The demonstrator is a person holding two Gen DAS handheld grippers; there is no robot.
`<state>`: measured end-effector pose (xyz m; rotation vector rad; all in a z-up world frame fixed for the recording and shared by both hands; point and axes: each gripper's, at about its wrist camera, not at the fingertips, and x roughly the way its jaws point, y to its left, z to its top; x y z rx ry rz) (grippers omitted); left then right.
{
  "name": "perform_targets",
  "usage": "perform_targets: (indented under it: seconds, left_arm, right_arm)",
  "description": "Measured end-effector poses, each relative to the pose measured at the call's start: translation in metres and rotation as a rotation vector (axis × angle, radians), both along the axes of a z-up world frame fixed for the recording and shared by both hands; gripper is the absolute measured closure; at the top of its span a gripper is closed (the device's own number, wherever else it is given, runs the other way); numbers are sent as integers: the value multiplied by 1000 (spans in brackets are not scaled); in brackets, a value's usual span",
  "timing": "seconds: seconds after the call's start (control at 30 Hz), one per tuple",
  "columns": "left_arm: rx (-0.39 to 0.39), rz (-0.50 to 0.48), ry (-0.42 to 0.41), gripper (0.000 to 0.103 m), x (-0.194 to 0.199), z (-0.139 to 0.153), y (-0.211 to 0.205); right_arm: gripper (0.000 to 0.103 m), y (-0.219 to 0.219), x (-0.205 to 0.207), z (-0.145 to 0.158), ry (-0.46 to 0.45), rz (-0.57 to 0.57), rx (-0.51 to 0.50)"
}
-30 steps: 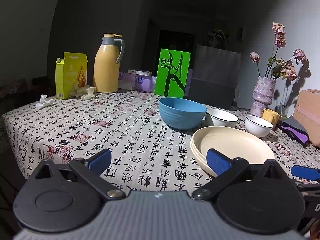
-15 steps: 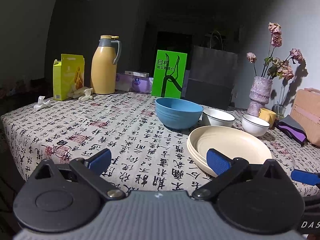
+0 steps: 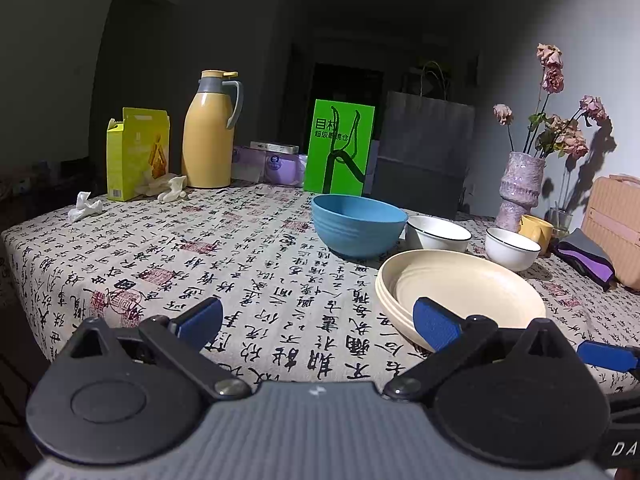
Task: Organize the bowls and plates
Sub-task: 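Move both open tools over the plate stack toward the blue bowl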
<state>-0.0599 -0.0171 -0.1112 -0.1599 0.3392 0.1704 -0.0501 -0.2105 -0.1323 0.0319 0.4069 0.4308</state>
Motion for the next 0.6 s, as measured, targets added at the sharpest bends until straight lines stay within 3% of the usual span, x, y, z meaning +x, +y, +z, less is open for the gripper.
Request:
perform_targets:
  seconds: [0.6]
  left_arm:
    - [-13,-39,66,0,33,1,9]
  right_arm:
    - [0,-20,54,6,64,-9,57]
